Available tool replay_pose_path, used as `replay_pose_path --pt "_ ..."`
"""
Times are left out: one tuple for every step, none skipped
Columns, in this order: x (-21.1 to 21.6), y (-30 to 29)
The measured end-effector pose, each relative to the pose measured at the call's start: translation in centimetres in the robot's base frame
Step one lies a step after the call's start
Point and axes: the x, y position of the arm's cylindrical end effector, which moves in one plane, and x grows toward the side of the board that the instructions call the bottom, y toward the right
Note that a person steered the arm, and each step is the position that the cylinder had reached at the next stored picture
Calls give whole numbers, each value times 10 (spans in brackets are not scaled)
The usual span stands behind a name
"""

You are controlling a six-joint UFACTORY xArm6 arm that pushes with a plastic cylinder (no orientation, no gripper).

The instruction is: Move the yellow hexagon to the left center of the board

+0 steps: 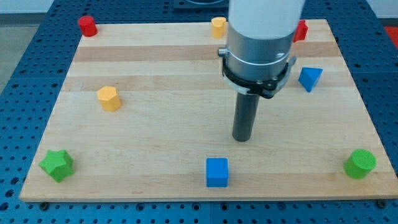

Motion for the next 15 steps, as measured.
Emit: replay_pose_path --pt "-1 -23" --pt "-4 -44" --pt "-9 -62" --pt "-18 -83" --pt "-24 -101" --pt "-24 -131" --pt "-25 -151" --pt "-32 -164" --pt "-42 -168" --pt "-53 -179" --pt "-53 -185" --pt "-50 -192" --pt "-50 -205" --pt "-54 -224" --pt "-59 -240"
